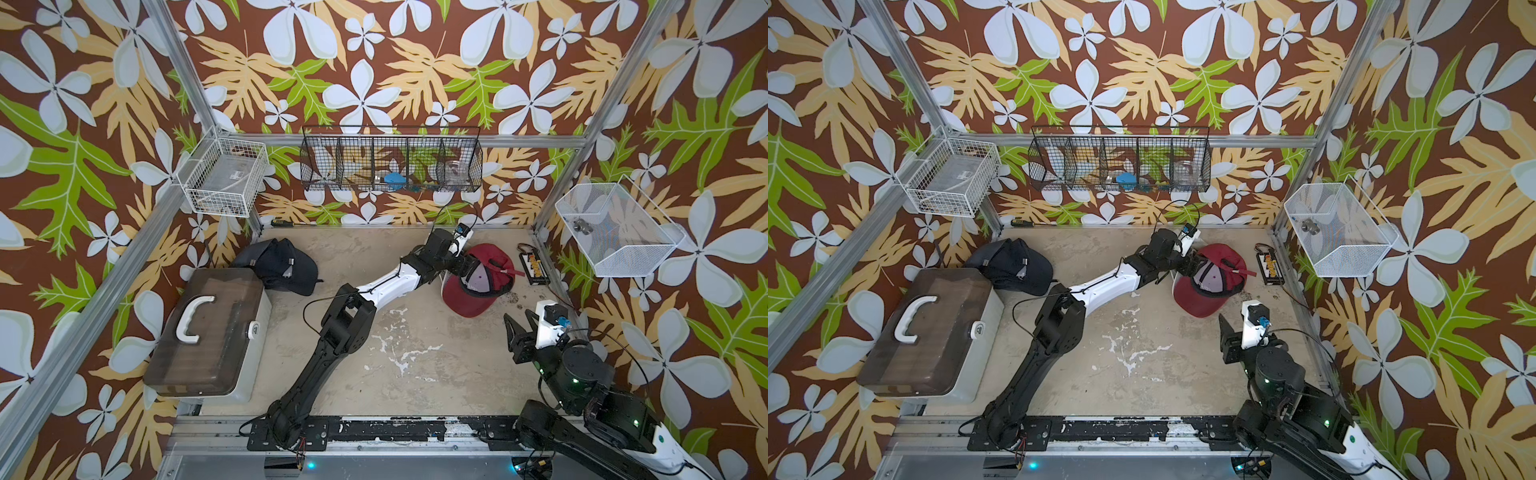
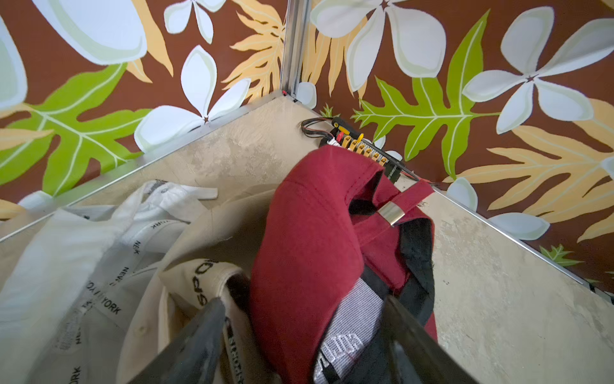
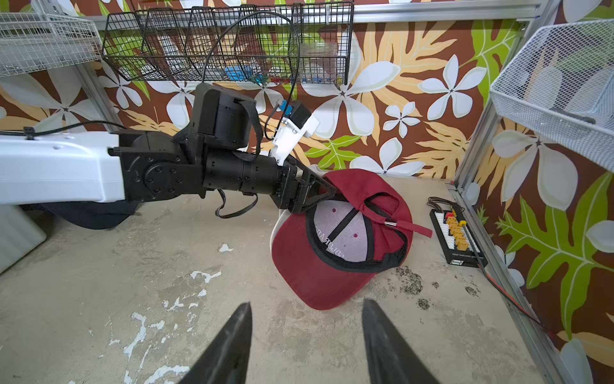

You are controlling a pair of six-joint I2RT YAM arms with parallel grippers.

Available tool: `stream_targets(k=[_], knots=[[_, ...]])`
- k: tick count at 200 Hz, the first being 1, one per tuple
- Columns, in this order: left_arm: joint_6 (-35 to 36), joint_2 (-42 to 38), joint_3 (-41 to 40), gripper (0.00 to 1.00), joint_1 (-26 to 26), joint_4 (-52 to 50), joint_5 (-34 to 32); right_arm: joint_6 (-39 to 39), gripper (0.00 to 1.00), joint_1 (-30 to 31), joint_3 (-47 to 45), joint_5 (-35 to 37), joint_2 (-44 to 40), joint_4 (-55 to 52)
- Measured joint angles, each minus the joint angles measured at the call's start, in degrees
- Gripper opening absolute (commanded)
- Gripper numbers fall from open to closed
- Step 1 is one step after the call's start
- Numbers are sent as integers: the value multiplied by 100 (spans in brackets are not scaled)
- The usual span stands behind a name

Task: Open the adjustable buckle of the baseball cap
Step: Pick up the baseball cap.

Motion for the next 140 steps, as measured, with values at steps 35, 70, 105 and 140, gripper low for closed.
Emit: stream_targets(k=[35, 70, 105, 140], knots=[[-15, 114, 127, 60, 0, 13, 0, 0, 55, -26, 0, -22, -7, 0], [-31, 142, 136, 30, 0, 26, -2, 0, 55, -31, 0, -55, -9, 0], [-37, 140, 120, 12, 0, 42, -2, 0, 55, -35, 0, -57, -17, 0], [-39, 15, 2, 1, -2, 28, 7, 0, 55, -37, 0, -57, -17, 0]])
